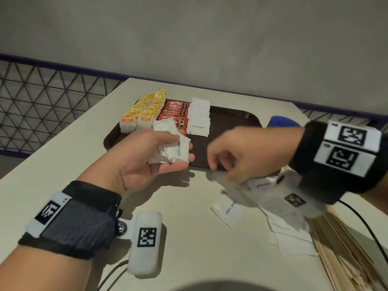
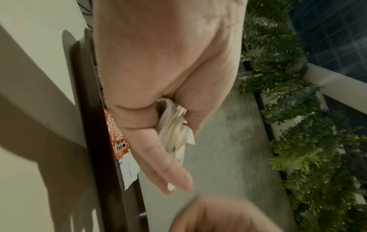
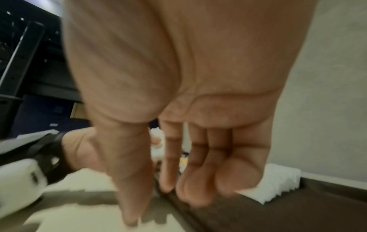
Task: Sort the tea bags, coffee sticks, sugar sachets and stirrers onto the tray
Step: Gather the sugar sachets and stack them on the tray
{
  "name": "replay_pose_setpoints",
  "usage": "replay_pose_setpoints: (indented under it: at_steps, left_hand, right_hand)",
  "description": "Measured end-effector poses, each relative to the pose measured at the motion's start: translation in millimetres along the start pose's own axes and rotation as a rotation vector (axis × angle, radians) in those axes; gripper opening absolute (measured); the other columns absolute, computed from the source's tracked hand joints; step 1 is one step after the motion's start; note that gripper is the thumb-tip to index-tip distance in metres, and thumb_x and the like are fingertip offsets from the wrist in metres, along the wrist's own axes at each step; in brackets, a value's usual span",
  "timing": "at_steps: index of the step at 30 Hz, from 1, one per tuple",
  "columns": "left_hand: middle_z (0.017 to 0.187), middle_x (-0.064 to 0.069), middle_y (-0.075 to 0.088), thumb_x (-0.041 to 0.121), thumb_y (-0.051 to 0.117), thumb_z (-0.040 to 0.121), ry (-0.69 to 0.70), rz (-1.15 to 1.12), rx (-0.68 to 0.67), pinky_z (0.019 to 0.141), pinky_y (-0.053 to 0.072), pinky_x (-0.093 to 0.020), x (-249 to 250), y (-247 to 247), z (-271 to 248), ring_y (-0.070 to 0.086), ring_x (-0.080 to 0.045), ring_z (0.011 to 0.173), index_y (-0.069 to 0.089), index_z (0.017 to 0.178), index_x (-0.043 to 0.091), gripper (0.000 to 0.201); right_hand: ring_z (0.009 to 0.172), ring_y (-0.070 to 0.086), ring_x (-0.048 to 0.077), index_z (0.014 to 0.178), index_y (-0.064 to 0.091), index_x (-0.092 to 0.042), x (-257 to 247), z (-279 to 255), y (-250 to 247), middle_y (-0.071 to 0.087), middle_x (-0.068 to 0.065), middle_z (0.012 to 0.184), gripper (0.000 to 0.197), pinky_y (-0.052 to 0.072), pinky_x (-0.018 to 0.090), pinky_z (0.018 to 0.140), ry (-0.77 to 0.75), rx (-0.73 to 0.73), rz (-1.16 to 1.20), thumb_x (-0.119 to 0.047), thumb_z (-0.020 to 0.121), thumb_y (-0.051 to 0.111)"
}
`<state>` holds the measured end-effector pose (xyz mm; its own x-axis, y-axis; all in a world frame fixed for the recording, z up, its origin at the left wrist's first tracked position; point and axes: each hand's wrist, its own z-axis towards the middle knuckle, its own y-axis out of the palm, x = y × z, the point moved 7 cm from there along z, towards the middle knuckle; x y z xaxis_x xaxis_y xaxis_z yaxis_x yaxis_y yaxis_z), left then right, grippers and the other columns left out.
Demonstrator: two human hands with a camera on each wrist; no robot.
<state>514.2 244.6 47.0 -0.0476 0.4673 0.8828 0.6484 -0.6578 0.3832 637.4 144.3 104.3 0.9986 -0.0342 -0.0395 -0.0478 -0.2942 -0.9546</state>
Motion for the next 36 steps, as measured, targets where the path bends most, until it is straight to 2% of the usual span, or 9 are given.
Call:
replay_pose_setpoints:
  at_steps: [3,6,10,15,19,24,29,31,36]
  left_hand:
    - [0.105,-0.019,0.079,0.005,0.057,0.101,0.018,-0.056,0.059,0.055,0.063,-0.030,5,-6,0,0.079,-0.036,0.092,0.062,0.127,0.007,0.026]
    - [0.106,-0.019,0.079,0.006,0.058,0.100,0.021,-0.077,0.076,0.055,0.063,-0.031,6,-9,-1,0.079,-0.036,0.091,0.060,0.129,0.007,0.029]
    - [0.105,-0.018,0.079,0.006,0.058,0.100,0.025,-0.071,0.081,0.057,0.064,-0.031,7,-11,-1,0.079,-0.036,0.091,0.060,0.129,0.007,0.028]
    - [0.104,-0.019,0.079,0.005,0.058,0.100,0.020,-0.088,0.090,0.058,0.065,-0.033,8,-12,-1,0.079,-0.038,0.089,0.059,0.128,0.007,0.028]
    - [0.104,-0.020,0.079,0.007,0.057,0.101,0.009,-0.099,0.088,0.054,0.064,-0.033,7,-14,1,0.078,-0.039,0.088,0.056,0.132,0.008,0.031]
    - [0.105,-0.016,0.080,0.014,0.056,0.102,-0.013,-0.078,0.087,0.053,0.063,-0.036,6,-15,1,0.078,-0.039,0.089,0.056,0.135,0.015,0.033]
    - [0.105,-0.006,0.081,0.022,0.062,0.100,-0.026,-0.018,0.119,0.043,0.053,-0.023,5,-19,0,0.079,-0.033,0.092,0.060,0.129,0.023,0.029]
    - [0.104,-0.005,0.081,0.022,0.064,0.099,-0.023,-0.010,0.127,0.041,0.050,-0.021,6,-20,1,0.079,-0.030,0.094,0.063,0.127,0.023,0.028]
    - [0.105,-0.009,0.081,0.019,0.064,0.099,-0.022,-0.023,0.108,0.045,0.055,-0.024,3,-18,6,0.079,-0.031,0.094,0.066,0.126,0.019,0.027]
  right_hand:
    - [0.097,0.054,0.004,0.121,0.058,-0.045,-7,-10,40,0.052,-0.019,0.108,0.049,0.053,0.028,0.084,-0.070,-0.208,-0.034,-0.039,0.079,0.083]
    - [0.099,0.050,0.004,0.123,0.054,-0.041,-14,-7,55,0.050,-0.019,0.111,0.055,0.052,0.029,0.087,-0.134,-0.167,-0.032,-0.033,0.077,0.084]
    - [0.083,0.051,0.002,0.106,0.052,-0.036,-13,-1,58,0.052,-0.019,0.094,0.043,0.045,0.018,0.070,-0.100,-0.199,-0.002,-0.025,0.078,0.083]
    - [0.074,0.057,0.012,0.087,0.064,-0.023,-21,-2,47,0.061,-0.007,0.081,0.011,0.053,0.033,0.068,-0.078,-0.297,-0.067,-0.030,0.084,0.073]
    - [0.056,0.057,0.009,0.081,0.064,-0.014,5,19,-12,0.063,-0.005,0.064,0.017,0.048,0.031,0.056,0.013,-0.073,0.199,-0.027,0.089,0.072]
    - [0.063,0.067,0.013,0.109,0.069,-0.003,84,70,-40,0.074,0.008,0.084,0.020,0.055,0.024,0.055,0.348,0.272,0.701,-0.018,0.096,0.069]
    - [0.059,0.058,0.014,0.106,0.064,-0.010,124,109,-4,0.069,0.013,0.088,0.021,0.049,0.027,0.051,0.534,0.205,0.816,-0.016,0.090,0.076]
    - [0.060,0.063,0.016,0.116,0.064,-0.008,127,116,5,0.074,0.021,0.100,0.030,0.050,0.028,0.052,0.537,0.169,0.861,-0.014,0.090,0.076]
    - [0.070,0.072,0.025,0.110,0.065,0.003,125,125,8,0.073,0.020,0.097,0.029,0.061,0.035,0.068,0.578,0.148,0.821,-0.018,0.091,0.074]
